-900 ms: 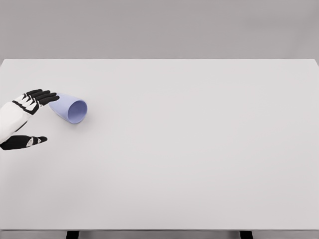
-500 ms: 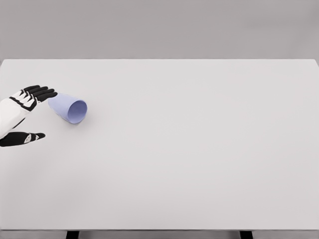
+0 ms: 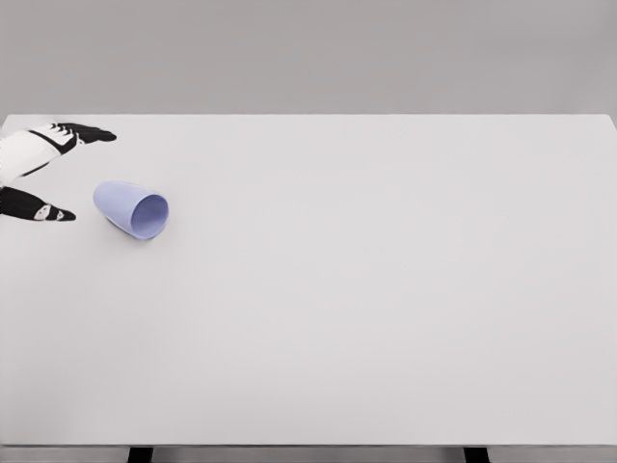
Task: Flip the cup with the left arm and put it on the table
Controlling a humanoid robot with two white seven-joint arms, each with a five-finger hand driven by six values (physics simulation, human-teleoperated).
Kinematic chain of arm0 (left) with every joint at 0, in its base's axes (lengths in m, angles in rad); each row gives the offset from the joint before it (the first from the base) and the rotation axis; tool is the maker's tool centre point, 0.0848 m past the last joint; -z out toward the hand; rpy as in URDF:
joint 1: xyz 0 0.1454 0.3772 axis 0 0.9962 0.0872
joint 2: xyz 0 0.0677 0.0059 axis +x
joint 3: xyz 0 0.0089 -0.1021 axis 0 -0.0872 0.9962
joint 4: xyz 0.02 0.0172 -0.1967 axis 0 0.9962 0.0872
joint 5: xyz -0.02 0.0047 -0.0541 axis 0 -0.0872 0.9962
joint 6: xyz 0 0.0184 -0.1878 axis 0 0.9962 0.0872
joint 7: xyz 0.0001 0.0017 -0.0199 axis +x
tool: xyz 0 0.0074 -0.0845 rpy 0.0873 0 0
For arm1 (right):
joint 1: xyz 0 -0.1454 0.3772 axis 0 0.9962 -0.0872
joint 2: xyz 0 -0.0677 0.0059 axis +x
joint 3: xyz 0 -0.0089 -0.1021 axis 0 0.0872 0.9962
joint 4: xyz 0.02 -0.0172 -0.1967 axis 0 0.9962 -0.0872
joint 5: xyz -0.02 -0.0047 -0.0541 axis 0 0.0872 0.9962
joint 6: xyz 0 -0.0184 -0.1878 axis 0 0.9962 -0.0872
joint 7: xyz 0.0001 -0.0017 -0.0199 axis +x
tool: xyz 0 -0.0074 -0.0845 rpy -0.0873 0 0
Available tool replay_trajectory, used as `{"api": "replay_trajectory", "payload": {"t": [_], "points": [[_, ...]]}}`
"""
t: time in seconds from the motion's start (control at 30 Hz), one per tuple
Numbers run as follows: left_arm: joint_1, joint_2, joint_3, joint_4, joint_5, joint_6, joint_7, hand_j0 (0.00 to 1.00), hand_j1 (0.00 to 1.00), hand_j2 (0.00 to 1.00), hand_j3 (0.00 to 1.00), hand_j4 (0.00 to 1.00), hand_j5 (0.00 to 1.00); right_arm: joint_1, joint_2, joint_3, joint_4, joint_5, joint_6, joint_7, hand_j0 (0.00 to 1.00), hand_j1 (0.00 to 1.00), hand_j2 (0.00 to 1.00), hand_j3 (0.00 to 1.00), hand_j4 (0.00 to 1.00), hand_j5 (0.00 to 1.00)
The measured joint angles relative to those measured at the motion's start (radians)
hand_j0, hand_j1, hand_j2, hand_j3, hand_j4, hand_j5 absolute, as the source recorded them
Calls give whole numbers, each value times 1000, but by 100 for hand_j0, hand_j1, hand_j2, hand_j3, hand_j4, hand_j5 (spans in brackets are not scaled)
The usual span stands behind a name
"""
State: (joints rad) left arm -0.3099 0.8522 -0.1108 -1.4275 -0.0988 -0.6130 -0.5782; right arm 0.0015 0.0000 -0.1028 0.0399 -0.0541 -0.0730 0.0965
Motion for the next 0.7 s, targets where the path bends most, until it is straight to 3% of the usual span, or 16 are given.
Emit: {"api": "replay_trajectory", "payload": {"t": [0.1, 0.23, 0.47, 0.7], "points": [[-6, -4, -44, 10, 9, 0, -21, 100, 100, 100, 100, 100, 100, 0, 0, 0, 0, 0, 0, 0, 100, 100, 100, 100, 100, 100], [-72, -26, -73, 6, -105, 0, -30, 100, 100, 100, 100, 100, 100, 0, 0, 0, 0, 0, 0, 0, 100, 100, 100, 100, 100, 100], [-77, -91, -107, -3, -268, 64, -33, 100, 100, 100, 100, 100, 100, 0, 0, 0, 0, 0, 0, 0, 100, 100, 100, 100, 100, 100], [-80, -118, -122, -6, -315, 219, -33, 100, 100, 100, 100, 100, 100, 0, 0, 0, 0, 0, 0, 0, 100, 100, 100, 100, 100, 100]]}}
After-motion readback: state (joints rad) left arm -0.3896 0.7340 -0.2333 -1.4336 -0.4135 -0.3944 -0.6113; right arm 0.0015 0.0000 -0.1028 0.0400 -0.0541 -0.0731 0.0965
